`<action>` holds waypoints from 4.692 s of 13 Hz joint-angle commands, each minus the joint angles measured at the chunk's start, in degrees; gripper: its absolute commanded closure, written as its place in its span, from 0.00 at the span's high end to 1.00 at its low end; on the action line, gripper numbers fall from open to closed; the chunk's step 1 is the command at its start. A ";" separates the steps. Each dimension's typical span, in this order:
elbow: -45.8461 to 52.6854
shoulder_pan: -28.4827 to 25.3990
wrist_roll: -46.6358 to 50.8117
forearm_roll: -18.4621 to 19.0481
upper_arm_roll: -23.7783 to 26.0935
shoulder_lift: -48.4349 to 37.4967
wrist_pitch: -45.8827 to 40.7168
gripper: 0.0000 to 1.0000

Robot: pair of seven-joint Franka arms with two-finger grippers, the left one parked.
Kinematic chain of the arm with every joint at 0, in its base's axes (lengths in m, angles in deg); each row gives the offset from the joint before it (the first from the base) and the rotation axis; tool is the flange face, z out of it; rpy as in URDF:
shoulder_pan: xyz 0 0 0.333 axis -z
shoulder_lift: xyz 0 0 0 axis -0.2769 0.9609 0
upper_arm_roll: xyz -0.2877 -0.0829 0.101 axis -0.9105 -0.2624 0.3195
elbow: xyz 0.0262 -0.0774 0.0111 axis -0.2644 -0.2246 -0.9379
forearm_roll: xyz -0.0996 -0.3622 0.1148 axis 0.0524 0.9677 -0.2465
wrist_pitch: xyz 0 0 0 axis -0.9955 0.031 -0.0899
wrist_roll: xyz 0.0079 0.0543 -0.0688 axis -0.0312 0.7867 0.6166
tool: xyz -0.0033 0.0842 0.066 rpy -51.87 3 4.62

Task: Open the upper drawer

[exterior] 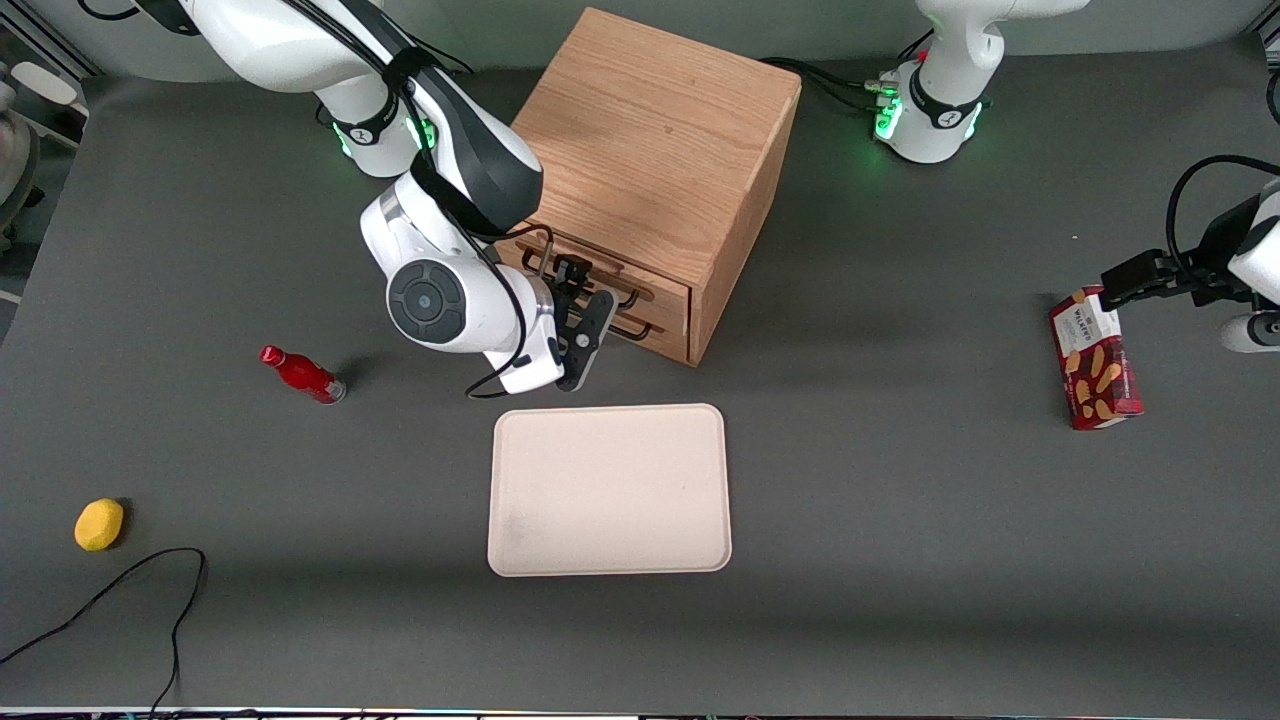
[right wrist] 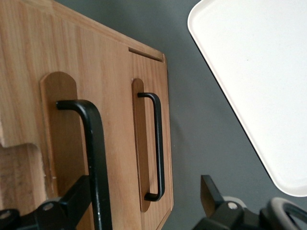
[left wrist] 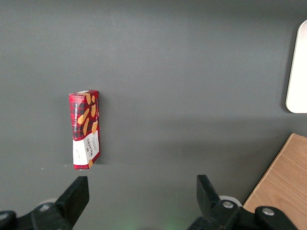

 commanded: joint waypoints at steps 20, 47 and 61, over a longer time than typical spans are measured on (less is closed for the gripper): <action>-0.41 1.27 -1.27 1.21 -1.61 1.57 4.17 1.00; 5.48 4.97 -3.82 1.03 -1.61 4.82 4.00 1.00; 7.50 7.17 -5.75 1.03 -1.61 5.44 4.00 1.00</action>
